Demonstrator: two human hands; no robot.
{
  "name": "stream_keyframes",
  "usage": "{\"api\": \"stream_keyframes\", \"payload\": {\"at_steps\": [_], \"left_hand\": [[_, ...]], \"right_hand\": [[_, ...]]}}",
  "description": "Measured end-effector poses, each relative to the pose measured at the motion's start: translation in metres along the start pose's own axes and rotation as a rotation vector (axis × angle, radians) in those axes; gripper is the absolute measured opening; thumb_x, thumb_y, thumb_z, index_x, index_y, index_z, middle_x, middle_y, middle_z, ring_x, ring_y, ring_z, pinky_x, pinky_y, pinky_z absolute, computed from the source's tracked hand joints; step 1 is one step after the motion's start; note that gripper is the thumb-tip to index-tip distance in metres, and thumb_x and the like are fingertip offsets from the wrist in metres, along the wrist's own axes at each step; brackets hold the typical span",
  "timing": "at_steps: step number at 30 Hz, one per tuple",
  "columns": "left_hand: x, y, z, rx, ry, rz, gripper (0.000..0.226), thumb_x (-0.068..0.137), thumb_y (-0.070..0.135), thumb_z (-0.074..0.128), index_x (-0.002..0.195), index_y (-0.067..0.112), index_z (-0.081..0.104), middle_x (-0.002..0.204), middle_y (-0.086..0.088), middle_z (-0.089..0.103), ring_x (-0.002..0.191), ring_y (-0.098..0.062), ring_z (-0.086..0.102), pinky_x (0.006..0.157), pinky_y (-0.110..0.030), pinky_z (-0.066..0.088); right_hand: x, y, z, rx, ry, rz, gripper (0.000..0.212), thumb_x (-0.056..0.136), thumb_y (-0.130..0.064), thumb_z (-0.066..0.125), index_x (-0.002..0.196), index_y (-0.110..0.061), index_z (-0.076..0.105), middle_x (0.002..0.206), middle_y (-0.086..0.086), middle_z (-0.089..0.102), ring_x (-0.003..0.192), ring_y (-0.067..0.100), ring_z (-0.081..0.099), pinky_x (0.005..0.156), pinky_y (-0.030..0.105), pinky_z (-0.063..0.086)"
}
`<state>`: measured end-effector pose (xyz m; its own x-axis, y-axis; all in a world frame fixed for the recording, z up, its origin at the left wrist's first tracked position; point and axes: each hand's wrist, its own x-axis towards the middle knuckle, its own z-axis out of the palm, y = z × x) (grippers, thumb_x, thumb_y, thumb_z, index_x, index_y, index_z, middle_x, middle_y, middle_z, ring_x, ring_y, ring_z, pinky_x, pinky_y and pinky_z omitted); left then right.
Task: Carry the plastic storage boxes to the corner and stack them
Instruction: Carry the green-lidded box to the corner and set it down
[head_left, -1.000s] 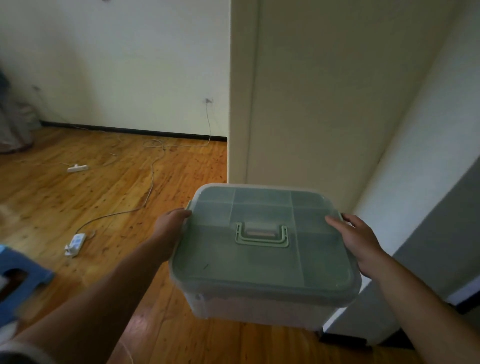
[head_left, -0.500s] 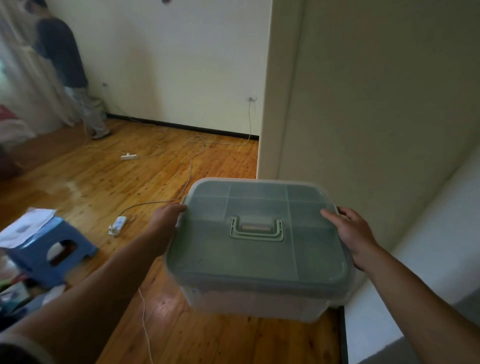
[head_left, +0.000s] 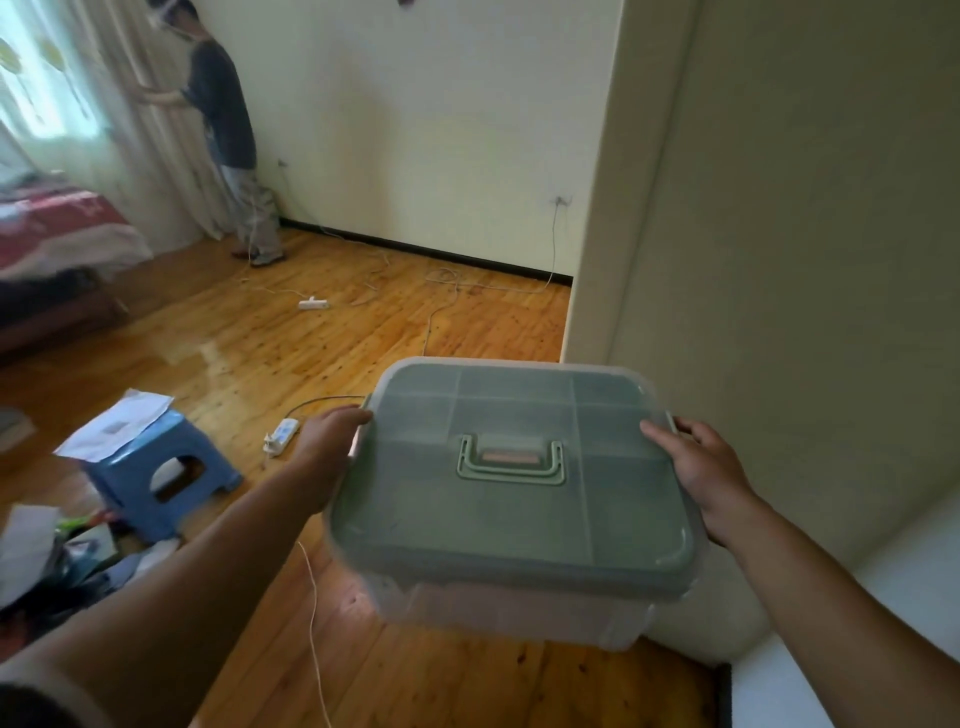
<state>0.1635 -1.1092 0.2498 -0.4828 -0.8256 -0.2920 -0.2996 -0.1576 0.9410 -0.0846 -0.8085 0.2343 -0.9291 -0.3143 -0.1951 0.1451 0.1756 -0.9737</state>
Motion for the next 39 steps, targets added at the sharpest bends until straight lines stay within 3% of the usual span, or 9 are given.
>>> {"api": "stream_keyframes", "payload": {"at_steps": [4, 9, 16, 19, 22, 26, 30, 35, 39], "left_hand": [[0.023, 0.002, -0.004, -0.035, 0.030, -0.001, 0.025, 0.081, 0.029, 0.063, 0.105, 0.024, 0.066, 0.092, 0.008, 0.062, 0.082, -0.010, 0.059, 0.060, -0.026, 0.046], [0.063, 0.006, -0.010, -0.049, 0.069, -0.046, 0.012, 0.088, 0.023, 0.060, 0.097, 0.023, 0.068, 0.087, 0.008, 0.061, 0.079, -0.012, 0.058, 0.055, -0.027, 0.043], [0.131, 0.023, -0.032, -0.042, 0.033, -0.058, 0.032, 0.090, 0.022, 0.059, 0.121, 0.017, 0.064, 0.110, -0.003, 0.061, 0.097, -0.024, 0.060, 0.077, -0.037, 0.049], [0.163, 0.032, -0.043, -0.044, 0.023, -0.065, 0.032, 0.089, 0.024, 0.060, 0.120, 0.019, 0.065, 0.108, -0.004, 0.062, 0.093, -0.024, 0.061, 0.071, -0.035, 0.049], [0.190, 0.040, -0.052, -0.024, -0.010, -0.063, 0.028, 0.089, 0.025, 0.060, 0.115, 0.019, 0.068, 0.107, -0.005, 0.065, 0.092, -0.025, 0.063, 0.077, -0.037, 0.052], [0.224, 0.053, -0.064, 0.001, -0.047, -0.076, 0.029, 0.088, 0.029, 0.060, 0.115, 0.022, 0.068, 0.104, -0.003, 0.066, 0.090, -0.023, 0.064, 0.064, -0.033, 0.053], [0.262, 0.067, -0.075, -0.018, -0.055, -0.089, 0.028, 0.086, 0.030, 0.062, 0.113, 0.024, 0.068, 0.097, 0.000, 0.065, 0.086, -0.023, 0.064, 0.069, -0.037, 0.055], [0.289, 0.079, -0.079, 0.023, -0.069, -0.074, 0.027, 0.089, 0.029, 0.061, 0.114, 0.025, 0.068, 0.086, 0.009, 0.062, 0.075, -0.013, 0.061, 0.046, -0.026, 0.045], [0.309, 0.082, -0.075, 0.043, -0.095, -0.090, 0.025, 0.090, 0.029, 0.059, 0.114, 0.024, 0.068, 0.086, 0.009, 0.062, 0.075, -0.014, 0.062, 0.045, -0.026, 0.045]], "right_hand": [[0.016, -0.006, 0.020, 0.011, -0.016, -0.002, 0.059, 0.071, -0.040, 0.081, 0.123, -0.021, 0.061, 0.109, 0.007, 0.069, 0.090, 0.028, 0.069, 0.081, 0.048, 0.057], [0.039, -0.015, 0.049, -0.001, -0.014, 0.002, 0.059, 0.071, -0.040, 0.081, 0.123, -0.021, 0.060, 0.108, 0.007, 0.069, 0.091, 0.028, 0.069, 0.083, 0.050, 0.057], [0.063, -0.028, 0.105, -0.005, 0.022, -0.002, 0.058, 0.072, -0.039, 0.080, 0.124, -0.022, 0.059, 0.107, 0.006, 0.069, 0.088, 0.026, 0.069, 0.077, 0.042, 0.057], [0.073, -0.030, 0.130, -0.015, 0.054, -0.002, 0.058, 0.072, -0.040, 0.080, 0.124, -0.022, 0.060, 0.107, 0.005, 0.068, 0.089, 0.025, 0.068, 0.078, 0.042, 0.057], [0.082, -0.035, 0.150, -0.003, 0.088, -0.007, 0.053, 0.072, -0.038, 0.081, 0.119, -0.021, 0.061, 0.104, 0.004, 0.070, 0.087, 0.025, 0.068, 0.078, 0.040, 0.057], [0.093, -0.042, 0.178, -0.002, 0.109, -0.002, 0.058, 0.071, -0.040, 0.081, 0.122, -0.022, 0.060, 0.107, 0.005, 0.069, 0.091, 0.027, 0.068, 0.085, 0.048, 0.056], [0.105, -0.047, 0.209, 0.029, 0.159, -0.017, 0.051, 0.071, -0.039, 0.081, 0.116, -0.027, 0.059, 0.106, 0.004, 0.069, 0.090, 0.025, 0.068, 0.082, 0.044, 0.056], [0.116, -0.050, 0.230, 0.022, 0.177, 0.001, 0.041, 0.071, -0.039, 0.081, 0.106, -0.026, 0.064, 0.103, 0.005, 0.071, 0.090, 0.028, 0.069, 0.085, 0.051, 0.055], [0.131, -0.055, 0.242, 0.007, 0.201, 0.021, 0.038, 0.071, -0.039, 0.081, 0.102, -0.027, 0.065, 0.101, 0.004, 0.071, 0.087, 0.027, 0.069, 0.081, 0.047, 0.057]]}}
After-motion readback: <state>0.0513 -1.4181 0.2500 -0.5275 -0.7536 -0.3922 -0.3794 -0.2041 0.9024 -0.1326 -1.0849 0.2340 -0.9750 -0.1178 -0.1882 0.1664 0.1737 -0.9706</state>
